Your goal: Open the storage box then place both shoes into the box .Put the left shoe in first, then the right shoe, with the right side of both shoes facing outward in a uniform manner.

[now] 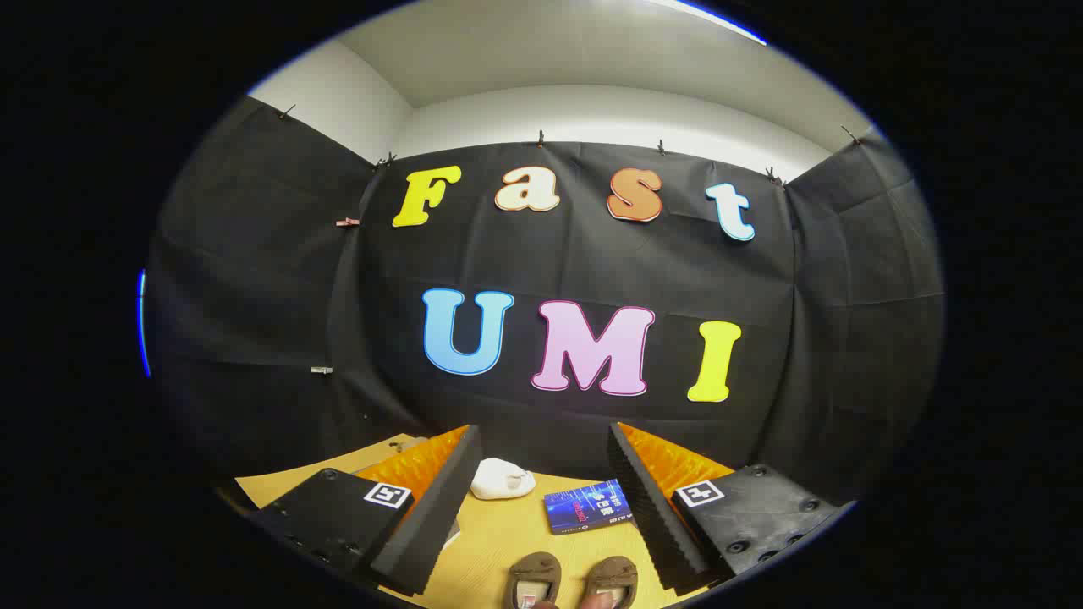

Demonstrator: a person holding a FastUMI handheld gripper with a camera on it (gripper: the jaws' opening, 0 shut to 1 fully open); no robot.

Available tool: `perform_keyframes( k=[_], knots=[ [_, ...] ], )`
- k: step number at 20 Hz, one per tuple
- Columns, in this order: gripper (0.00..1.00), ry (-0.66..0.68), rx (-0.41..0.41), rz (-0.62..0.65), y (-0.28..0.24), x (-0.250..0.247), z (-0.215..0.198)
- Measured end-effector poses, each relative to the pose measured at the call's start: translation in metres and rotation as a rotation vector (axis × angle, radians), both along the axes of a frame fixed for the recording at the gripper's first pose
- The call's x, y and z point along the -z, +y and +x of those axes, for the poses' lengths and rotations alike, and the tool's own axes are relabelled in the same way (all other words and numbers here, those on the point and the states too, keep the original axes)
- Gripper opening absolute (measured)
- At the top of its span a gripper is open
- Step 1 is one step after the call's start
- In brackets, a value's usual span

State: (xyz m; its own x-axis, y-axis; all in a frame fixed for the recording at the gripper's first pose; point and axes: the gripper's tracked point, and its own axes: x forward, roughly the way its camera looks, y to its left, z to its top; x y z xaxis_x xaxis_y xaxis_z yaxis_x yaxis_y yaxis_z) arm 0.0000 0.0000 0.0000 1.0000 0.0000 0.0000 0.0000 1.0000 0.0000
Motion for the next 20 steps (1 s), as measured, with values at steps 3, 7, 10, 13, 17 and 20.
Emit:
perform_keyframes(
  k=[3, 7, 10, 13, 17, 20],
  knots=[
    [0.97, -0.009, -0.007, 0.005, 0.0, -0.002, -0.002],
    [0.97, -0.006, -0.013, -0.007, -0.001, -0.003, -0.002],
    [0.97, -0.006, -0.021, -0.016, 0.001, -0.003, -0.001],
    [0.97, -0.004, -0.017, -0.016, -0.002, -0.003, 0.002],
    [0.97, 0.007, 0.004, -0.021, -0.007, 0.002, 0.002],
    [0.97, 0.026, -0.051, 0.006, 0.006, 0.007, 0.008]
  ],
)
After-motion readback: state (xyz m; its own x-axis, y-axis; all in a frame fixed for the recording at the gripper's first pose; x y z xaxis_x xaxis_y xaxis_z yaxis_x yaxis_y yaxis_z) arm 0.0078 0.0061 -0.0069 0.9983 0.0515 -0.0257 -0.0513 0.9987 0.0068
